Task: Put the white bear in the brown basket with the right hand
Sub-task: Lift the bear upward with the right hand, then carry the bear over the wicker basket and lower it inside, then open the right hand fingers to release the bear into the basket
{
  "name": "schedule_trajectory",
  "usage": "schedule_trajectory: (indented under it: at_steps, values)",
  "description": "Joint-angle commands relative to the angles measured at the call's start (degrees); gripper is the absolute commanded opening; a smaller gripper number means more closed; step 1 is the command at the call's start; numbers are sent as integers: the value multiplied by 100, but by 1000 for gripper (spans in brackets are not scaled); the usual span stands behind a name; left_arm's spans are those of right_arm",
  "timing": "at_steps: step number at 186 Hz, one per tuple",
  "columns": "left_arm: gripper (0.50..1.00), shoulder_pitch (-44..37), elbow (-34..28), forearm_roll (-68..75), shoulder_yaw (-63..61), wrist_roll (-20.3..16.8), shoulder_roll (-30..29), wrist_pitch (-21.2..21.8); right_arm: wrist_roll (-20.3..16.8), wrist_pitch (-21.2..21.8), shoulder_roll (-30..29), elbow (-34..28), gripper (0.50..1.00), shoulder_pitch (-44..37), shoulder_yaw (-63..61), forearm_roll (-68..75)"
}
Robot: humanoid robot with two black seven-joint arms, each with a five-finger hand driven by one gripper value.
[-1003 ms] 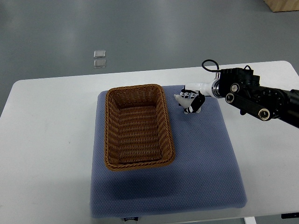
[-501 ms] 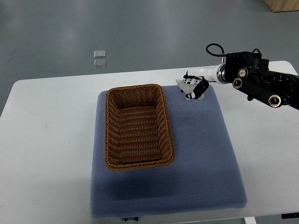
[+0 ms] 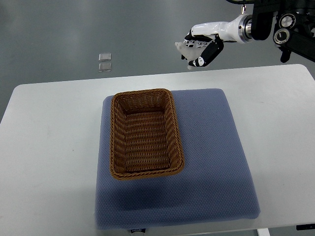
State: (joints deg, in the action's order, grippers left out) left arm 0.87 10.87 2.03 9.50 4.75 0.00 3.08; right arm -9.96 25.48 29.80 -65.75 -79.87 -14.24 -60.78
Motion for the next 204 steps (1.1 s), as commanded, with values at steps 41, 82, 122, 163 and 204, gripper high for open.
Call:
schedule_trajectory:
  at_steps: [41,82,122,163,204]
  values:
    - [1000,1,-6,-9,0,0,0,0,161,-211,-862,0,500,42,35,110]
    - [1000,1,-14,-9,8,0,0,0,179,-694,-1784,360,500,121,580,92]
    - [1000,1,-15,-9,8,0,0,0,179,-861,-2628,967,500,411,765,22]
    - [1000,1,-15,-9,17,0,0,0,179,-1002,-2980,1415,500,754,791,-13]
    - [1000,1,-15,-9,8,0,0,0,232,-993,-2980,1697,500,964,958,-365]
